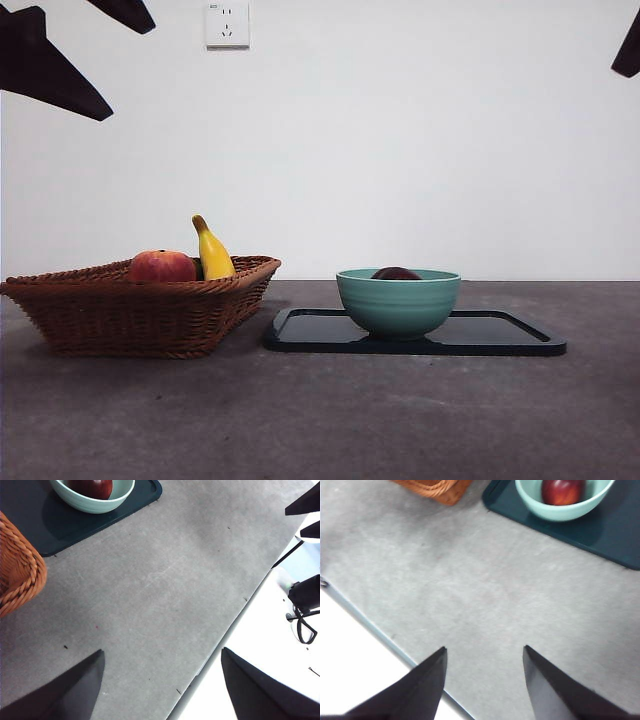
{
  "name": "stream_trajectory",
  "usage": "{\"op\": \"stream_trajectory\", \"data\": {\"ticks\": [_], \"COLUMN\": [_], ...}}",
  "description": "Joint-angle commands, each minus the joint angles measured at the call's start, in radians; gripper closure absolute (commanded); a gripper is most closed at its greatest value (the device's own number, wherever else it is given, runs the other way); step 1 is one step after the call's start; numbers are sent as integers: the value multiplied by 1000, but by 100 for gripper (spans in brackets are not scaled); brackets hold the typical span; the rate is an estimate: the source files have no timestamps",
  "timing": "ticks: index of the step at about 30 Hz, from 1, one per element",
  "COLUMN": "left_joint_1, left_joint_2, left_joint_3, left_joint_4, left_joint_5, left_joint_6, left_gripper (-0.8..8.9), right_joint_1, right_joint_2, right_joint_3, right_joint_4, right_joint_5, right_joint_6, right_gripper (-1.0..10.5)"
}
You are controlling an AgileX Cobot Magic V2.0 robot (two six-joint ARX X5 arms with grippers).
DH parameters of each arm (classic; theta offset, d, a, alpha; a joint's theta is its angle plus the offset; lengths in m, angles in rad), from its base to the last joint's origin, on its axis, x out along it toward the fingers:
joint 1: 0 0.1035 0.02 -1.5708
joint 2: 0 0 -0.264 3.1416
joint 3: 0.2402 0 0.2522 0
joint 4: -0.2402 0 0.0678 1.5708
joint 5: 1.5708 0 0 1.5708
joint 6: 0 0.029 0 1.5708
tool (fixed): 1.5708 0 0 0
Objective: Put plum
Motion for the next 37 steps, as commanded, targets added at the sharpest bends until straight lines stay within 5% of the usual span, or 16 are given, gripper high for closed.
{"op": "stream_trajectory", "data": {"ticks": [1,20,29,37], "left_joint_1": [-4,-4,-33,-93], "left_joint_2": [5,5,10,135], "left_joint_3": [11,11,12,134], "left_joint_4": [7,9,175,254], "left_joint_5": [5,5,-1,-122], "left_joint_6": [7,6,-121,-188], "left_gripper": [439,440,438,404], "right_joint_1": [6,6,6,6], "right_joint_2": [0,0,0,0], "right_joint_3": [6,6,6,6], "right_joint_4": [25,39,39,39], "right_joint_5": [-6,-11,-11,-11], "right_joint_6": [16,17,17,17], "right_gripper": [705,705,705,705]}}
